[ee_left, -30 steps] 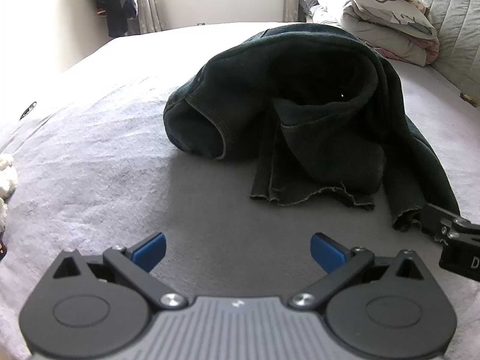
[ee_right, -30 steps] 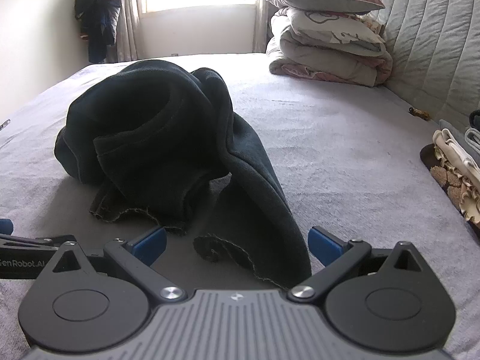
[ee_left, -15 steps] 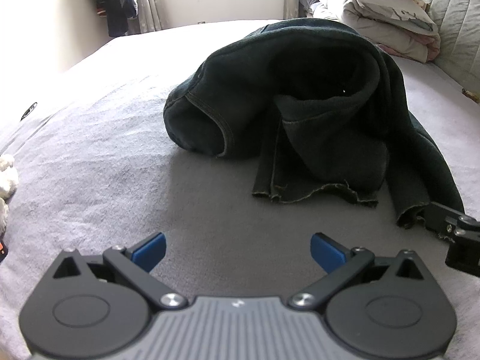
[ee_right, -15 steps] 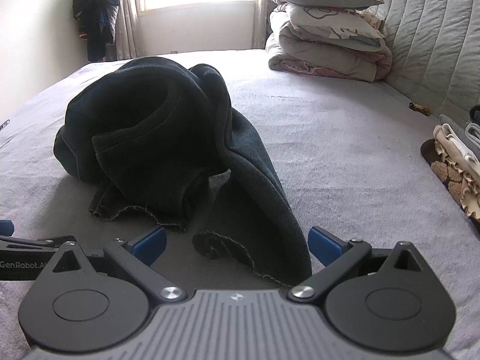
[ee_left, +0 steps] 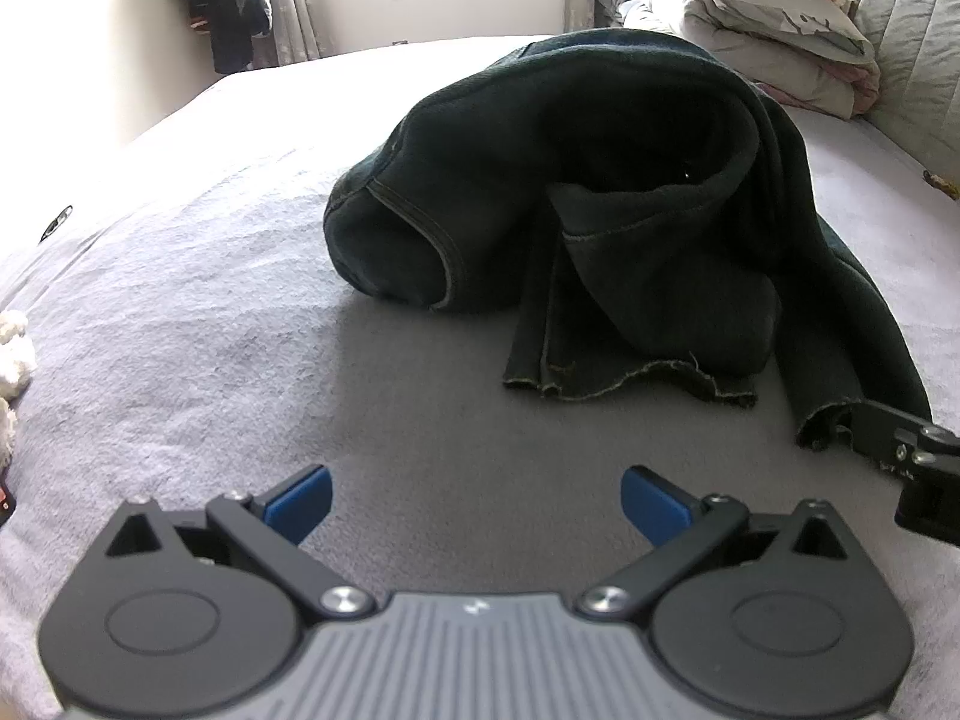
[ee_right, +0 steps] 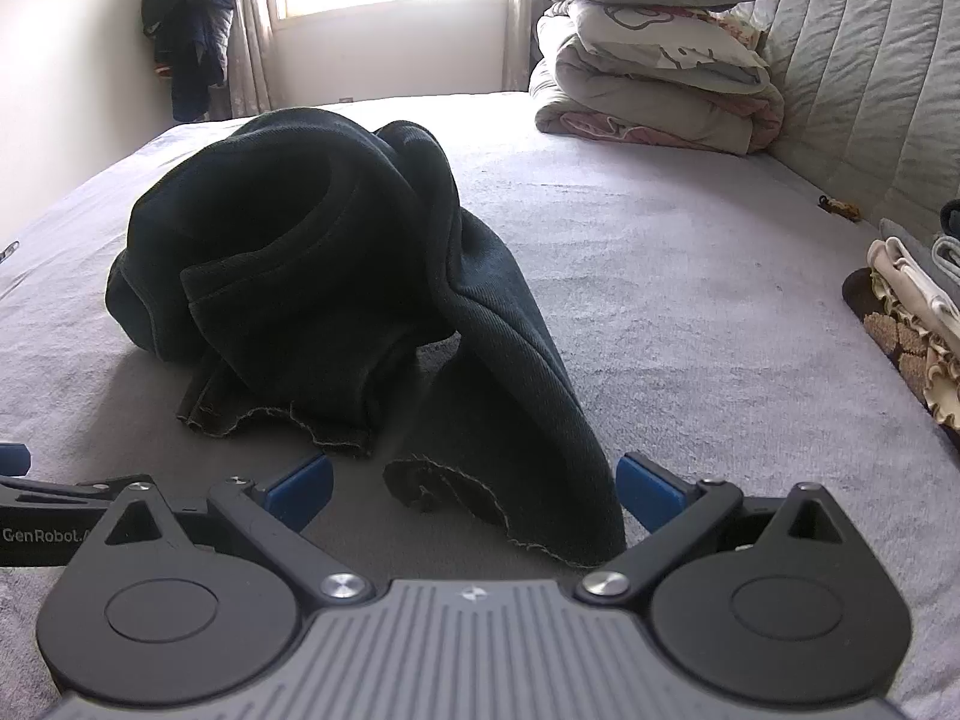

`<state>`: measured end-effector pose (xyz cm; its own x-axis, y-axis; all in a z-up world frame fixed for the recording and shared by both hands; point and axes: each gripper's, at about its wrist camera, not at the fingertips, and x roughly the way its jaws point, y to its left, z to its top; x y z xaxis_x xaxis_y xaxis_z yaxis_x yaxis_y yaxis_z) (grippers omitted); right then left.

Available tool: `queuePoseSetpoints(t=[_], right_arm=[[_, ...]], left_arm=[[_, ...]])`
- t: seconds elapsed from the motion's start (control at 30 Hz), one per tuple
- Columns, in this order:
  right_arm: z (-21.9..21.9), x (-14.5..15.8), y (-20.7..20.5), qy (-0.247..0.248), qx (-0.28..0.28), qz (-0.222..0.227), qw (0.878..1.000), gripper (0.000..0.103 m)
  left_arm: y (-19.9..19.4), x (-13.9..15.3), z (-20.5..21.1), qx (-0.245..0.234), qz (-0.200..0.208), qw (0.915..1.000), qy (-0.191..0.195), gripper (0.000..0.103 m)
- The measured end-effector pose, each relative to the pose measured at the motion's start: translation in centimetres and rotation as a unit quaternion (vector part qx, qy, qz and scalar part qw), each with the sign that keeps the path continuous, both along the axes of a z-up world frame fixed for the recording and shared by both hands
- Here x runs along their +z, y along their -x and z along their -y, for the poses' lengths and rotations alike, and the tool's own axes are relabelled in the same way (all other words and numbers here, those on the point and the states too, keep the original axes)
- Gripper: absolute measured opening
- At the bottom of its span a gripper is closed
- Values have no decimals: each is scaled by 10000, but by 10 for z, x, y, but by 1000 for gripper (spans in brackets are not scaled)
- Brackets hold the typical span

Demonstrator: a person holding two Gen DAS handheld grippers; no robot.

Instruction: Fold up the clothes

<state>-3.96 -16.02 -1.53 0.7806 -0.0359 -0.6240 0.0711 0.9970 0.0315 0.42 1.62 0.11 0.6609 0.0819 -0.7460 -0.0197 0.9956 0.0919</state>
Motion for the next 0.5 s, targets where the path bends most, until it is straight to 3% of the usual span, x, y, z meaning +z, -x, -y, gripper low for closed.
queuePoseSetpoints(t=[0.5], right_arm=[[1,-1,-1,-14,-11,-16,10000,103]], left_arm=[[2,1,-8,22,-25,10000,-9,103]])
